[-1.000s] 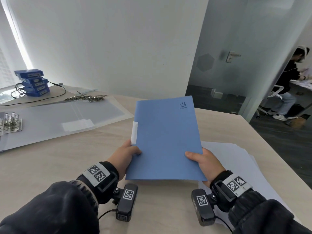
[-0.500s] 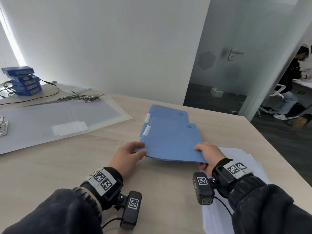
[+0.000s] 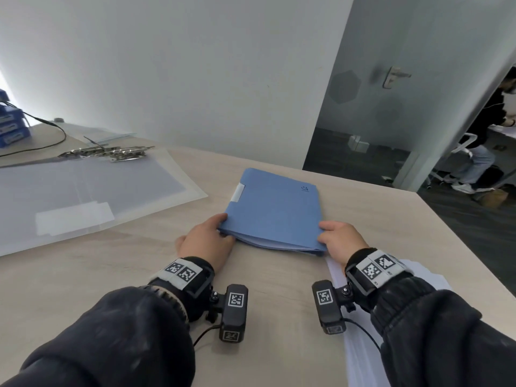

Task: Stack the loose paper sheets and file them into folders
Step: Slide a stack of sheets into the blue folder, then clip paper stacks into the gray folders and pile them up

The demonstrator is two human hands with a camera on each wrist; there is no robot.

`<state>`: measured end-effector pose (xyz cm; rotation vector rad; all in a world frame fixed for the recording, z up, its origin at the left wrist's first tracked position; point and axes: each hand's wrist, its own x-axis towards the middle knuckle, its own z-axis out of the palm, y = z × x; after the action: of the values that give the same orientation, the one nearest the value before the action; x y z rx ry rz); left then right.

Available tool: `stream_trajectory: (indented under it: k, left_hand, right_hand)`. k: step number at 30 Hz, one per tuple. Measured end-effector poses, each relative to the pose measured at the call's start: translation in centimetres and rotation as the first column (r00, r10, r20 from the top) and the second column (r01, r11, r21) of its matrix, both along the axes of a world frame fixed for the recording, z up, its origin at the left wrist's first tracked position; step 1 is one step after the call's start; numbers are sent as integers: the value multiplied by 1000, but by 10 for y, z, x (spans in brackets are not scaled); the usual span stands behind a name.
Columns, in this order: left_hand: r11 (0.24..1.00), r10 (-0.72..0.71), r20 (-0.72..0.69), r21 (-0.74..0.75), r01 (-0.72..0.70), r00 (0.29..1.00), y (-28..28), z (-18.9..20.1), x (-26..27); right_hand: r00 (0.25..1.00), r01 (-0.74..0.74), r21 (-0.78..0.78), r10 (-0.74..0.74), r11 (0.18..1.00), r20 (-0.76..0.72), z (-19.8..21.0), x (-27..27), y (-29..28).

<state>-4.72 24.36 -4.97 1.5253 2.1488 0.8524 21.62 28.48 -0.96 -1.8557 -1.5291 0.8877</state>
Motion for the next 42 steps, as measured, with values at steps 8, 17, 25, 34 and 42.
stream_trajectory:
  k: [8,17,25,34,42]
  left_hand:
    - [998,-37,-107,-64,30,994,21,-4,-3]
    - [998,6,115,54,-13,993,0,3,0]
    - [991,-136,206,50,128,969,-79,11,68]
    - [938,-346,7,-12,346,938,-142,4,168]
    - [907,-422,-70,-49,419,904,-150,-3,179]
  right_hand:
    - [996,-61,-2,61,998,69,0,2,26]
    - [996,55,144,-45,988,-73,14,45,-26]
    - [971,199,59,-189,978,-145,12,133,-118]
    - [952,276,-26,-277,961,-129,6,202,-205]
    - [966,235,-14,-235,972,-107,8,208,-229]
